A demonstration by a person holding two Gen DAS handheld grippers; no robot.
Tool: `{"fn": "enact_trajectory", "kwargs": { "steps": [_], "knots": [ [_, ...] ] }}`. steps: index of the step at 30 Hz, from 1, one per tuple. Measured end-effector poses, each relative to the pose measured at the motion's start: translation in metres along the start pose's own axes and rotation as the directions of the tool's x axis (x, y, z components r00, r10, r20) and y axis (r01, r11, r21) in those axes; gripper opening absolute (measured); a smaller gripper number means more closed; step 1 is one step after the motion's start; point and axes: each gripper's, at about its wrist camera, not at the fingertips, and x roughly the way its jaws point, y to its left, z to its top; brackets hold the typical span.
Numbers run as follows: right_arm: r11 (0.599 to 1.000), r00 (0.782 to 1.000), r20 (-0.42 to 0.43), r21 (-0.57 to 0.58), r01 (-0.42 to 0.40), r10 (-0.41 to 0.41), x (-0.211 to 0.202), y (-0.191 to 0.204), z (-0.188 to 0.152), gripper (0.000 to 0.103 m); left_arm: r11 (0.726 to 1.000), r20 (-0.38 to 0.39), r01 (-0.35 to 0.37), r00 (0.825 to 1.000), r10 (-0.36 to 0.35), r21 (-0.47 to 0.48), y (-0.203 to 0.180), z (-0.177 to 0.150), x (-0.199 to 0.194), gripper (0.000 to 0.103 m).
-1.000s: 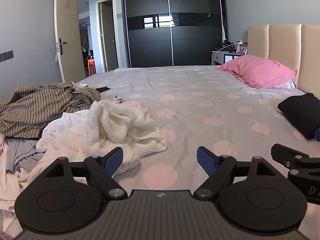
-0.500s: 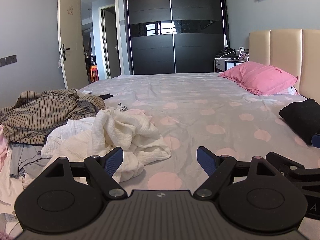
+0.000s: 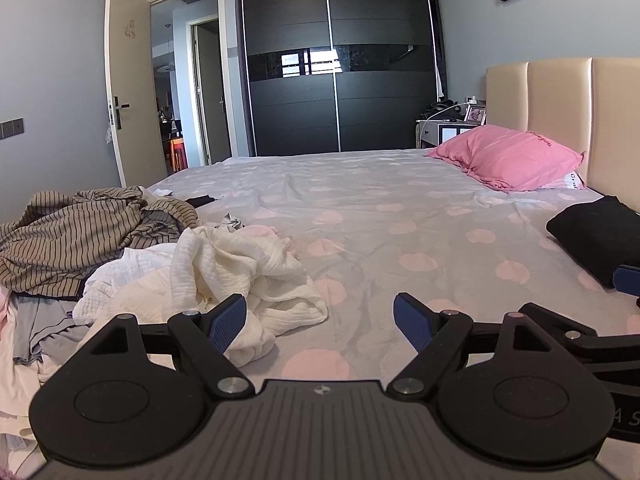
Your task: Fold clothes
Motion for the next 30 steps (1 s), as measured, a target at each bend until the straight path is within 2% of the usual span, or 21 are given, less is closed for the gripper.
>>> {"fn": "enact_trajectory", "kwargs": {
  "steps": [30],
  "knots": [
    [1.0,1.0,0.023,0.019,-0.003,0.002,-0.0067,0.0046,-0.0012,0.098,1.0,0.029,-0.014,0.999,0.014,-0.003,0.0019,-0.0017,-0.0036,0.081]
  ]
}}
